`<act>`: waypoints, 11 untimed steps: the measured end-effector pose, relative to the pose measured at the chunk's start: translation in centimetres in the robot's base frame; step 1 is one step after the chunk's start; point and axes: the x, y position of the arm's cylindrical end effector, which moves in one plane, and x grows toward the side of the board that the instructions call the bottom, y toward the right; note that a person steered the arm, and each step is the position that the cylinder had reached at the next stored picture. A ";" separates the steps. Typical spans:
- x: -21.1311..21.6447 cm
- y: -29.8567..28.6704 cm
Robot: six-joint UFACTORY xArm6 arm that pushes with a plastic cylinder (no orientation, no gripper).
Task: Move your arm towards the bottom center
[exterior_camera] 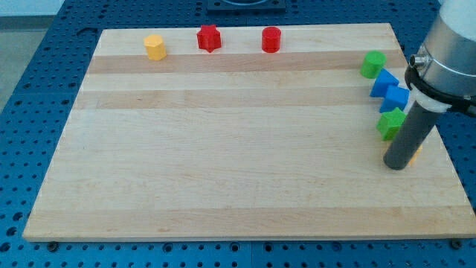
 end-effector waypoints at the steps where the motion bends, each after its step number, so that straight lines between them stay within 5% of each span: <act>1: 0.5 -1.9; 11: 2.4 -20.9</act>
